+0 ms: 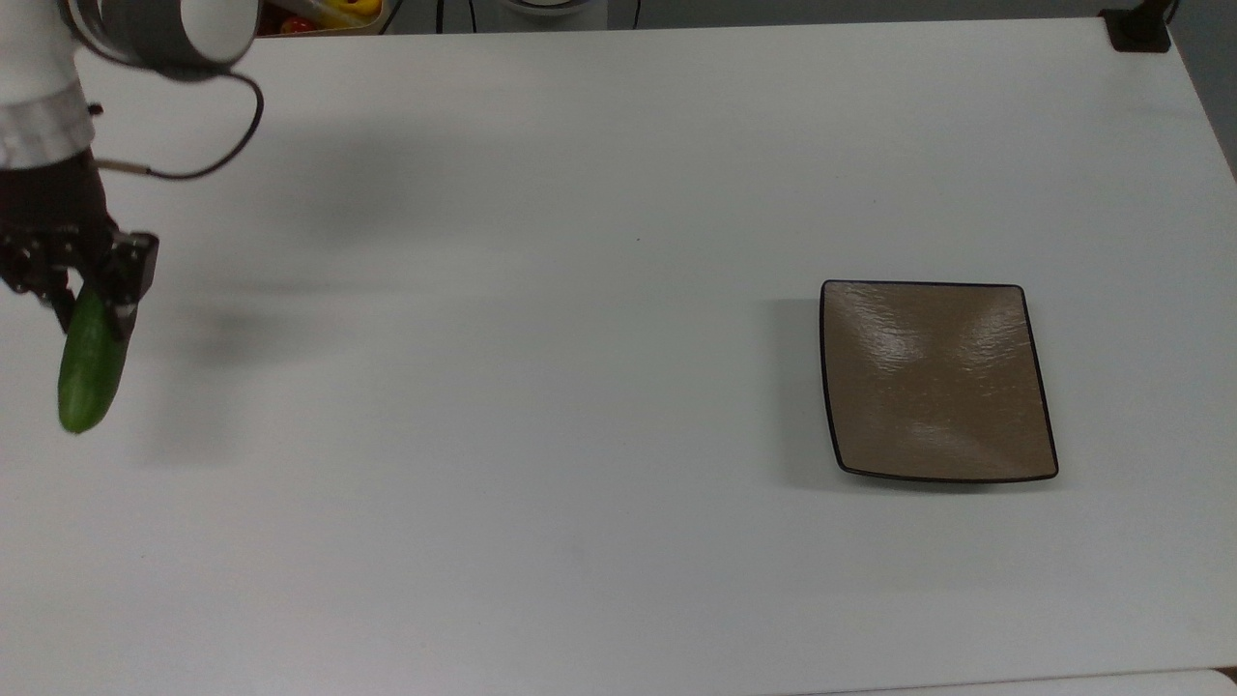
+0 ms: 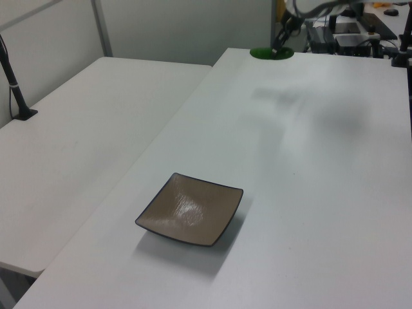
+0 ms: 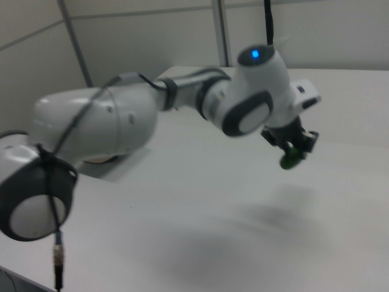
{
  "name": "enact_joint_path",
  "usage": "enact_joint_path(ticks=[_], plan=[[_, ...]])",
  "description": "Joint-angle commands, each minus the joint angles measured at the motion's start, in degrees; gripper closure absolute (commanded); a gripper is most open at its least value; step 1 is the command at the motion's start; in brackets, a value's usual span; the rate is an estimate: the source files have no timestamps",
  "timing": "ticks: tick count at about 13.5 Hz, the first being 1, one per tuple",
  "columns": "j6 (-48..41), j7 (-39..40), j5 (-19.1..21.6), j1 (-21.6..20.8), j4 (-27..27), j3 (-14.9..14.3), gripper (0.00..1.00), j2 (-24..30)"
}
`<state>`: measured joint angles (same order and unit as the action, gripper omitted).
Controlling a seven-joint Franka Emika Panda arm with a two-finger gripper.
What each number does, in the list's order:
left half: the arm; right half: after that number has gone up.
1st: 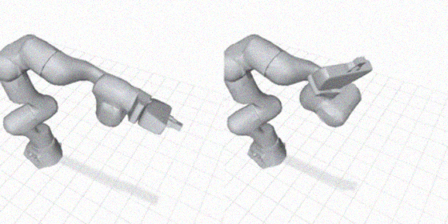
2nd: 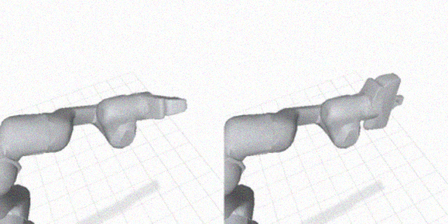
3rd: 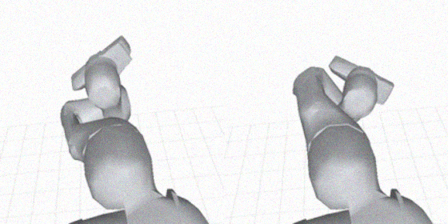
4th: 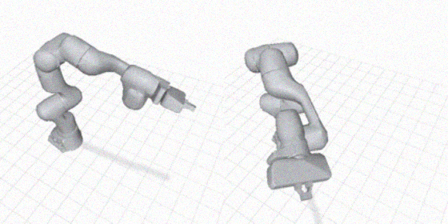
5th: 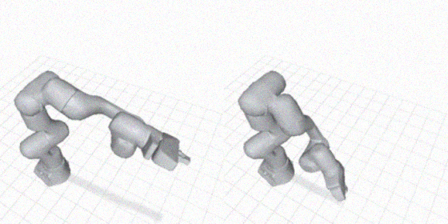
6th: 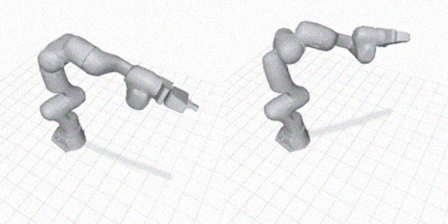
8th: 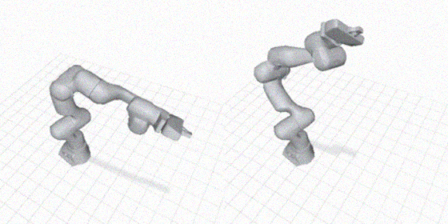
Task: Cucumber placed on a ceramic plate
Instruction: 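Lift the cucumber and carry it toward the brown plate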
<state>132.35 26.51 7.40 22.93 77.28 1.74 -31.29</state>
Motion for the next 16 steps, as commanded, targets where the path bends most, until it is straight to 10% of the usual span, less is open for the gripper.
enact_joint_path(ticks=[1, 8, 16], plan=[[-10.2, 0.4, 1.3, -2.1, 9.2, 0.0, 0.99, 12.4], [-23.5, 0.2, 1.2, -10.6, 17.5, -0.1, 0.97, 25.7], [-21.7, -20.6, 1.4, -27.5, 16.9, 0.5, 0.95, 25.1]])
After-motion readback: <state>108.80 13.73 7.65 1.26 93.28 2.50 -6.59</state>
